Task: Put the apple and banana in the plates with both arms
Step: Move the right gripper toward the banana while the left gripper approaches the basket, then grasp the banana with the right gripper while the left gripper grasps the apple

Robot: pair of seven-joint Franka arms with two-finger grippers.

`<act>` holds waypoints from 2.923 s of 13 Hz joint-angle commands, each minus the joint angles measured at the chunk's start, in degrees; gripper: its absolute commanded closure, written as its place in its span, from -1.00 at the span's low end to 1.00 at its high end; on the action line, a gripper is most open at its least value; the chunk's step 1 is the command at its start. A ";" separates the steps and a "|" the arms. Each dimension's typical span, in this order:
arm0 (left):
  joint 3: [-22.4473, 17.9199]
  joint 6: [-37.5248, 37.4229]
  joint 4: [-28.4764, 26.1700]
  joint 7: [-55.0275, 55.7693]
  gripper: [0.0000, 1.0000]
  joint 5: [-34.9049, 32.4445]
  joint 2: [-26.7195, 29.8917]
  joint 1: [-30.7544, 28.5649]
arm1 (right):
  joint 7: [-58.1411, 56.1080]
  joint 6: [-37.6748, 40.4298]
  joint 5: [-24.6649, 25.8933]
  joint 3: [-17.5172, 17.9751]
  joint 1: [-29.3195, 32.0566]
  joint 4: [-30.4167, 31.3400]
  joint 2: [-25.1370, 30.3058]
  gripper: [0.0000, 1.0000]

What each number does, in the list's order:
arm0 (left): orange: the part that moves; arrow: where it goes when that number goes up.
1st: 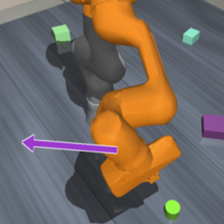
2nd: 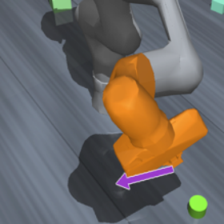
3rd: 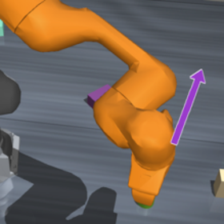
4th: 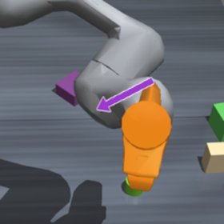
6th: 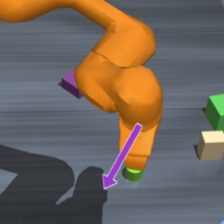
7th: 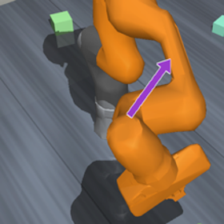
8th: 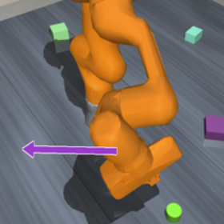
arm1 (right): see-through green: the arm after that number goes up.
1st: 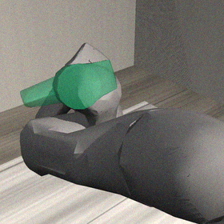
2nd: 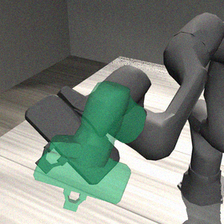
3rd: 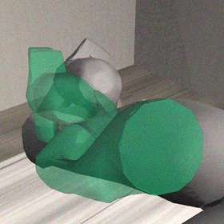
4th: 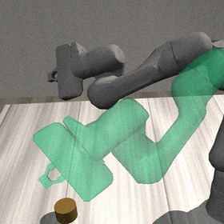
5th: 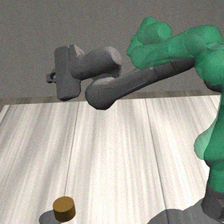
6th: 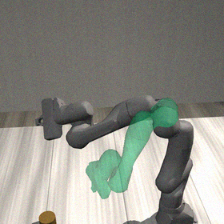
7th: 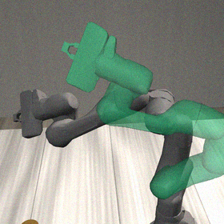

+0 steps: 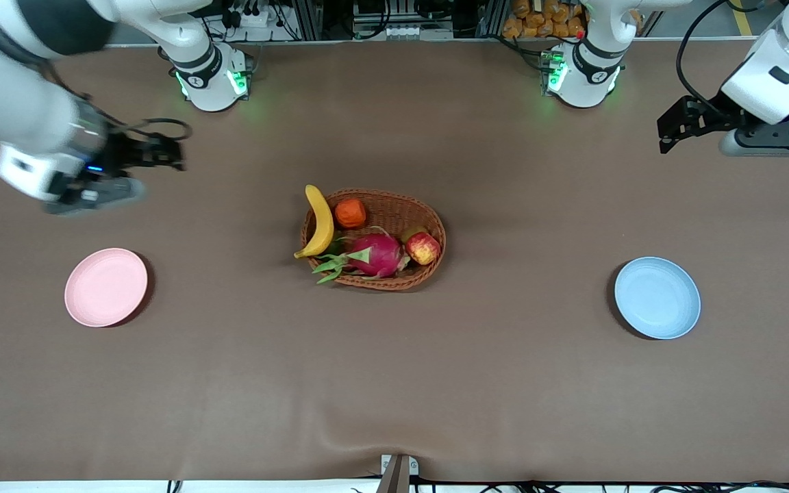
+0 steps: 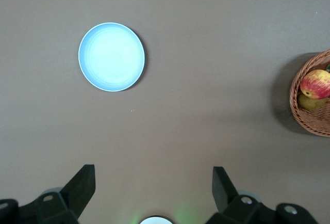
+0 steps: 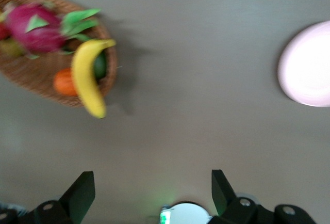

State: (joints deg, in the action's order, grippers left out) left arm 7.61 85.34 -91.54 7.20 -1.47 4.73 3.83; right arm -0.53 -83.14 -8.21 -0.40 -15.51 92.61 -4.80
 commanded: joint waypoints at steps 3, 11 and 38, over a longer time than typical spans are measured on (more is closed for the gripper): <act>0.56 -0.36 1.71 -0.43 -1.00 0.41 -3.23 1.01 | 5.33 -5.44 -2.60 -0.74 -9.79 -0.76 -7.66 -1.00; 8.02 10.61 0.31 1.24 -1.00 4.44 -16.23 1.18 | 11.77 -17.04 -2.60 -0.65 -15.34 1.51 -15.06 -1.00; 9.79 55.02 -6.55 60.04 0.03 8.58 -40.68 19.73 | 11.69 -34.64 -7.09 -1.01 -16.76 11.54 -21.05 1.00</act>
State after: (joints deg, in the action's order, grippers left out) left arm 17.67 139.82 -99.13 66.52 6.45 -35.40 22.91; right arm 10.82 -118.41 -14.45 -1.48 -33.47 104.45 -27.56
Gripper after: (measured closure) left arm 0.035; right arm 0.595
